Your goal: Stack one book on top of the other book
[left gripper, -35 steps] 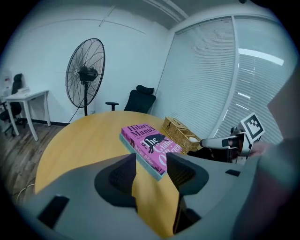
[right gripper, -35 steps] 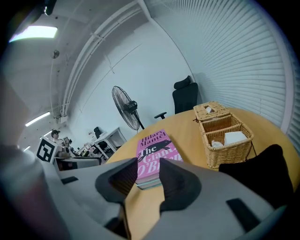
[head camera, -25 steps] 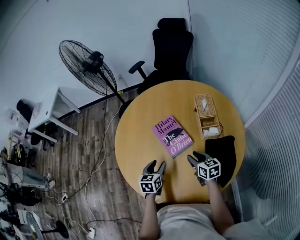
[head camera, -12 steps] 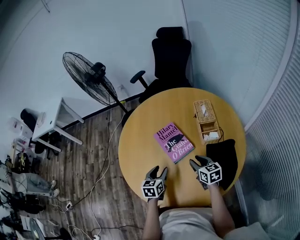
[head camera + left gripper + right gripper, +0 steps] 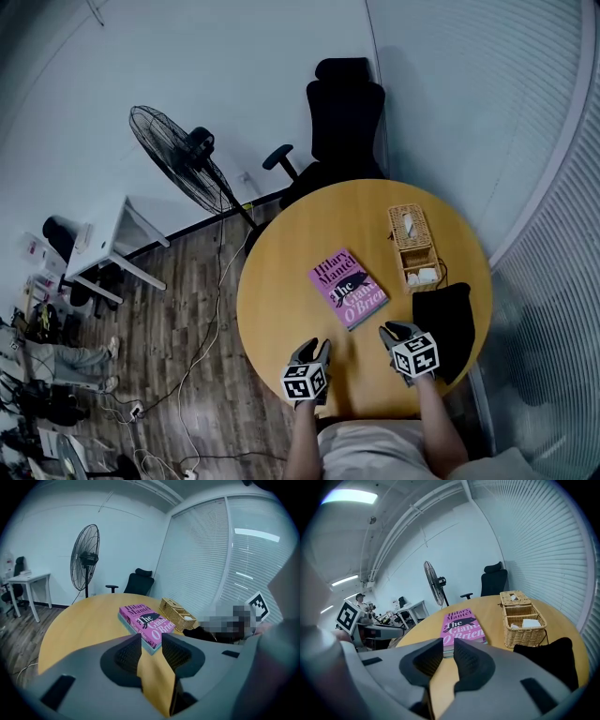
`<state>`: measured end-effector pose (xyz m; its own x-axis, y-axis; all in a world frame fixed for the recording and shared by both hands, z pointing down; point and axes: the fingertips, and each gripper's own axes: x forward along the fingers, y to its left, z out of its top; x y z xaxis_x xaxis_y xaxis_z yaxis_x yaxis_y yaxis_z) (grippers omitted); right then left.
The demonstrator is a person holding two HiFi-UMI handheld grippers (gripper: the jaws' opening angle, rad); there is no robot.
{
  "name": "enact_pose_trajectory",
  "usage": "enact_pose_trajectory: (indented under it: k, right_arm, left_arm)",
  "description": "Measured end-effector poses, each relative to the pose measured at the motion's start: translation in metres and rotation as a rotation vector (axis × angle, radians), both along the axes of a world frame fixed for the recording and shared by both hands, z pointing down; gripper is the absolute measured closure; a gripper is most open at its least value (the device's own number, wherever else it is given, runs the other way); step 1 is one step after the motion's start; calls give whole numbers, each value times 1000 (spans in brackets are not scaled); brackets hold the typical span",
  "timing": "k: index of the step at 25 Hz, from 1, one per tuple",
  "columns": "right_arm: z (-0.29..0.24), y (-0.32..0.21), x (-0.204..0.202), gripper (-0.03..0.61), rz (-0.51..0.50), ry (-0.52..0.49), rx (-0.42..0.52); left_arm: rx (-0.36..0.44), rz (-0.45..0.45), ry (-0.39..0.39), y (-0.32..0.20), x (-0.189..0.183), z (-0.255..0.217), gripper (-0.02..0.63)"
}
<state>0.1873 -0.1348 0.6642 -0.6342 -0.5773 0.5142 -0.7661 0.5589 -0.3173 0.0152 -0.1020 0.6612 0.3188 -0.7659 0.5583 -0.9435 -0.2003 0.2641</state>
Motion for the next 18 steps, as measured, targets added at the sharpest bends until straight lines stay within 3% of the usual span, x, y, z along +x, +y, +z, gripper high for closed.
enact_pose_trajectory:
  k: [9, 18]
  right_arm:
    - [-1, -2, -2, 548, -23, -7, 5]
    - [-7, -5, -1, 557, -15, 29, 47]
  left_arm:
    - [23, 7, 21, 0, 2, -5, 577]
    - [27, 47, 75, 2, 10, -11, 586]
